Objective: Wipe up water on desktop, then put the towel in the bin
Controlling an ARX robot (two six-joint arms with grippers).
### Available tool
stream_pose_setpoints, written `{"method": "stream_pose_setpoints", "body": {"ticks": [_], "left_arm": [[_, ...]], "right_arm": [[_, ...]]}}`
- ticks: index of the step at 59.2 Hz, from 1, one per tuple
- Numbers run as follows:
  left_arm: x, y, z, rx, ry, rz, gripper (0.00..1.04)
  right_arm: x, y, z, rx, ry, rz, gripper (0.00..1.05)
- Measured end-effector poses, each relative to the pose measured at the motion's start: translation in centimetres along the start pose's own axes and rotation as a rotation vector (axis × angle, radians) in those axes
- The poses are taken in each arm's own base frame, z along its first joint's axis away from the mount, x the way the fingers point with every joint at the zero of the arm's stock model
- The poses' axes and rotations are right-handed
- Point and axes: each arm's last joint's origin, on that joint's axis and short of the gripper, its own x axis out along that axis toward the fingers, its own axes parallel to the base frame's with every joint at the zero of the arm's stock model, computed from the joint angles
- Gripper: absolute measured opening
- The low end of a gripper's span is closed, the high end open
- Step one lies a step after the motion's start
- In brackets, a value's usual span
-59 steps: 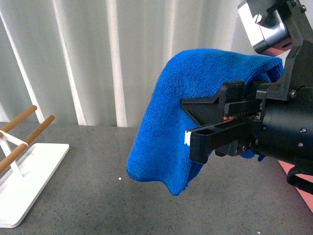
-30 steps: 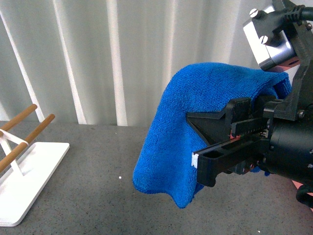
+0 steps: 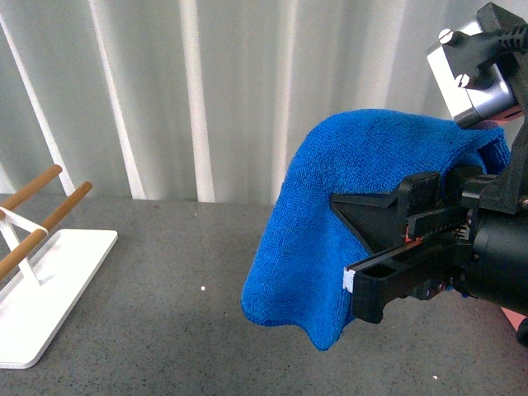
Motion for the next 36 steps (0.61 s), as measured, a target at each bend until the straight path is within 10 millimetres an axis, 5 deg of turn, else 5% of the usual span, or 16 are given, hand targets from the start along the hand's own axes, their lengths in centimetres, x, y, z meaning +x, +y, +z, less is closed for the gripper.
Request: {"method": "stream_pose_setpoints", "body": {"ticks": [33,36], "left_arm": [[-1.4,0.0,-0.3,0.0,0.006,0.0,0.04],[-1.4,0.0,-0.3,0.0,0.006,0.0,0.11]], "right_arm": [[0.2,-1.1,-0.6,0.013,0.025,-0.028,0.05],[0.3,-1.4,-0.9,0.022,0.039,-0.033,0.05]]}}
